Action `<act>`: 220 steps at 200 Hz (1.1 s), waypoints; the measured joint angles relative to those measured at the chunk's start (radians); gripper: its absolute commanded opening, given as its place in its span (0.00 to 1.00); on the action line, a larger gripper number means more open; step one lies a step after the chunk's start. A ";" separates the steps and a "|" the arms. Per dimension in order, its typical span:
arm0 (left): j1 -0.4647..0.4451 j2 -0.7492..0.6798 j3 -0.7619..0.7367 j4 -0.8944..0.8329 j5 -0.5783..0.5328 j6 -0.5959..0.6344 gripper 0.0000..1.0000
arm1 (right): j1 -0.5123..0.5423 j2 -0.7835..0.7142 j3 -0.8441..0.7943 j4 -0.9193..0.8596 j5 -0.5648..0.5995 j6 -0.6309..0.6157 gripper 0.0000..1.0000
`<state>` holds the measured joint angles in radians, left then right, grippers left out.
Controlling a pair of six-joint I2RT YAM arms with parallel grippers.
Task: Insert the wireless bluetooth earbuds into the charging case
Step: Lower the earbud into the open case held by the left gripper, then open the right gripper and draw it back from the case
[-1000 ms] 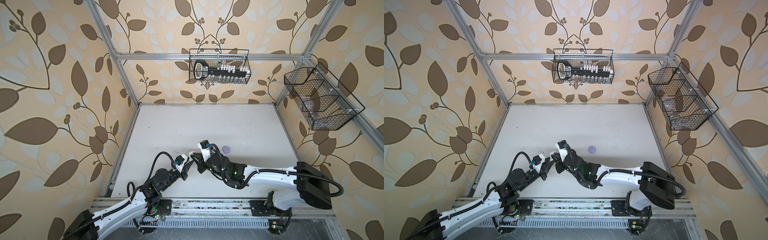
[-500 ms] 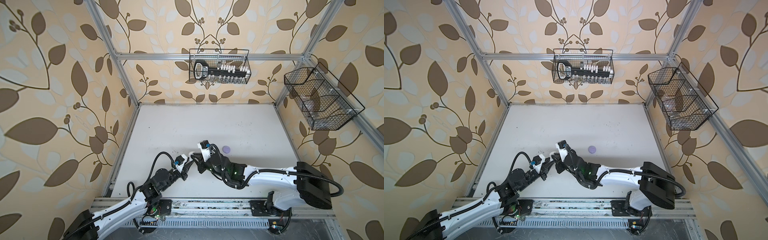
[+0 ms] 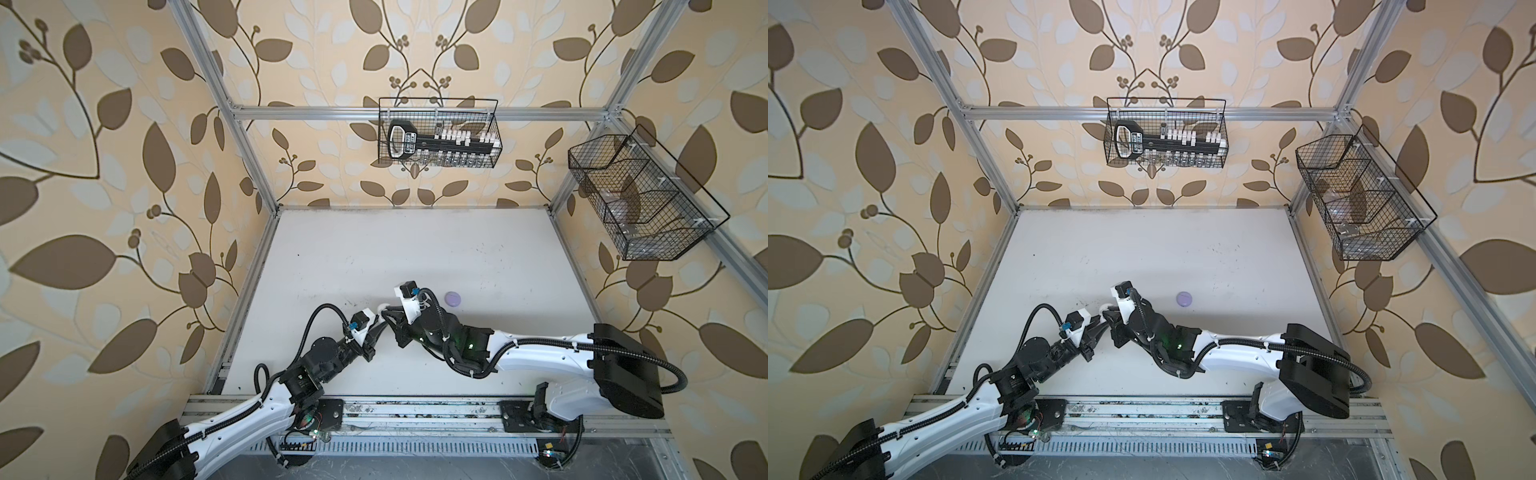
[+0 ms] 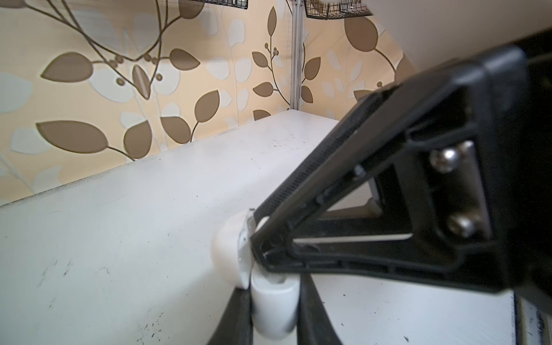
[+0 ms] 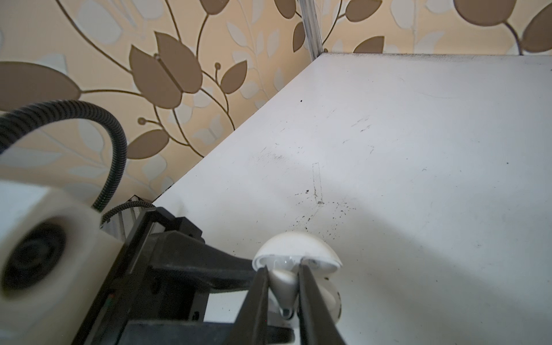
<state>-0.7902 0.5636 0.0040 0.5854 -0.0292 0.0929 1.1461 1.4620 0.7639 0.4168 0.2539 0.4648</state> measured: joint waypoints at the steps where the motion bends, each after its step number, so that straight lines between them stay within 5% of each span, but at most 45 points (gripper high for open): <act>1: 0.000 0.000 0.000 0.000 0.000 0.000 0.00 | 0.000 0.000 0.000 0.000 -0.001 0.000 0.21; 153: 0.000 0.000 0.000 -0.022 -0.006 0.000 0.00 | -0.004 -0.012 0.000 -0.056 -0.019 0.001 0.23; 220: 0.000 0.000 0.000 -0.005 -0.006 0.000 0.00 | -0.023 -0.075 0.000 -0.143 -0.018 -0.014 0.38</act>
<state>-0.7898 0.5640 0.0040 0.5808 -0.0353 0.0933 1.1229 1.3872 0.7643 0.2737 0.2359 0.4503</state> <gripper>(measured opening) 0.218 0.352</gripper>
